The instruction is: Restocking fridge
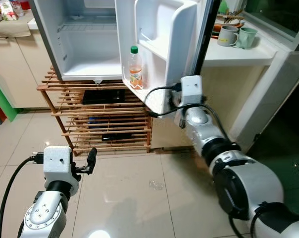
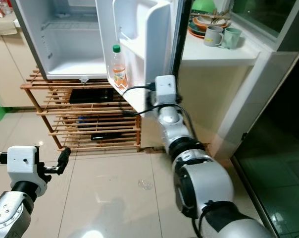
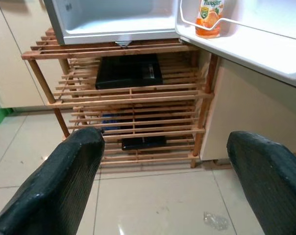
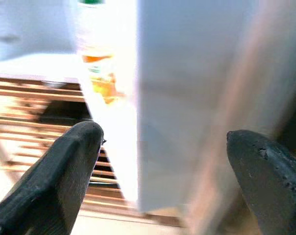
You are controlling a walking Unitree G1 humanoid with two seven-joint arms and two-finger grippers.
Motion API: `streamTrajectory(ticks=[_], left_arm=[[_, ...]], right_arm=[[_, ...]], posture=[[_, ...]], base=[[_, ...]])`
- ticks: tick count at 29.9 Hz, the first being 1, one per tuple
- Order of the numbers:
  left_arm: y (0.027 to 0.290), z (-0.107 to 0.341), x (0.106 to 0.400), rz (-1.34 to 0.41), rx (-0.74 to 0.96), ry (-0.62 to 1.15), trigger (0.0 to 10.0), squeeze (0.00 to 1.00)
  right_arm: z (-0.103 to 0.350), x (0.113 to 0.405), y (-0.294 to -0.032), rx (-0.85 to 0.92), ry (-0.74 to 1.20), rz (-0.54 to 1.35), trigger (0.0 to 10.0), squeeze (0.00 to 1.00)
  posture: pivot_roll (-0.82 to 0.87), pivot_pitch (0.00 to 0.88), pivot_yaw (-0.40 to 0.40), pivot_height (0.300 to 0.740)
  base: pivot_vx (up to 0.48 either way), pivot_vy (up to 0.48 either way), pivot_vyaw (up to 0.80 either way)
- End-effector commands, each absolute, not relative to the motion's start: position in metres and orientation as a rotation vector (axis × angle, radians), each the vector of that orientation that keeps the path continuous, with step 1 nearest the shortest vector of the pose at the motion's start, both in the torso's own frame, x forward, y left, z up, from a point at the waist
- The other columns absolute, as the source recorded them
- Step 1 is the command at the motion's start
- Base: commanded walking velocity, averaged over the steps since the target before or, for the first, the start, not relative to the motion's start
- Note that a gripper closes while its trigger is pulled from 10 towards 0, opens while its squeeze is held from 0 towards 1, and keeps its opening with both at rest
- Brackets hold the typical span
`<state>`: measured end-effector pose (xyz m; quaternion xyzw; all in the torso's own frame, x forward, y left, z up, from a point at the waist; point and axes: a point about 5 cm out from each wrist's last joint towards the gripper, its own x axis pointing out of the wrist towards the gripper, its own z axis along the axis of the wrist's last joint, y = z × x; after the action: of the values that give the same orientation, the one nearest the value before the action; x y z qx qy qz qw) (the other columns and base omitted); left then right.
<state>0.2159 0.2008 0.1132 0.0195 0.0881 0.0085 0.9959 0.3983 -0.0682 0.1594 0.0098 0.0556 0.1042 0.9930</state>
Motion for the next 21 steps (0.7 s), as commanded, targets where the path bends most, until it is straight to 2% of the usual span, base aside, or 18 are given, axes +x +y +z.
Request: streamTrajectory(ticks=[1, 5, 11, 14, 17, 18, 21], left_arm=[[0.198, 0.115, 0.219, 0.006, 0.031, 0.172, 10.0, 0.00], [0.191, 0.115, 0.230, -0.017, 0.030, 0.159, 10.0, 0.00], [0.184, 0.129, 0.245, -0.041, 0.030, 0.078, 10.0, 0.00], [0.176, 0.137, 0.250, -0.086, 0.048, 0.040, 10.0, 0.00], [0.172, 0.138, 0.252, -0.108, 0.067, 0.036, 10.0, 0.00], [0.171, 0.138, 0.254, -0.117, 0.081, 0.036, 10.0, 0.00], [0.177, 0.135, 0.251, -0.098, 0.119, 0.046, 10.0, 0.00]], right_arm=[[0.168, 0.399, -0.063, 0.062, 0.070, 0.251, 10.0, 0.00], [0.169, 0.398, -0.064, 0.055, 0.019, 0.250, 10.0, 0.00], [0.140, 0.374, -0.087, 0.017, -0.085, 0.234, 10.0, 0.00], [0.123, 0.341, -0.112, 0.010, -0.124, 0.201, 10.0, 0.00], [0.117, 0.329, -0.126, -0.002, -0.128, 0.168, 10.0, 0.00], [0.108, 0.318, -0.141, -0.011, -0.112, 0.133, 10.0, 0.00], [0.095, 0.307, -0.164, -0.041, -0.087, 0.091, 10.0, 0.00]], posture=[[0.09, 0.053, -0.009, 0.740], [0.05, 0.033, -0.008, 0.740], [0.00, 0.000, -0.012, 0.740], [-0.03, 0.000, -0.003, 0.740], [-0.04, 0.000, 0.003, 0.740], [-0.05, 0.000, 0.010, 0.740], [-0.05, 0.000, 0.025, 0.740]], base=[[0.000, 0.000, 0.00], [0.000, 0.000, 0.00], [0.000, 0.000, 0.00], [0.000, 0.000, 0.00], [0.000, 0.000, 0.00], [0.000, 0.000, 0.00], [0.000, 0.000, 0.00]])
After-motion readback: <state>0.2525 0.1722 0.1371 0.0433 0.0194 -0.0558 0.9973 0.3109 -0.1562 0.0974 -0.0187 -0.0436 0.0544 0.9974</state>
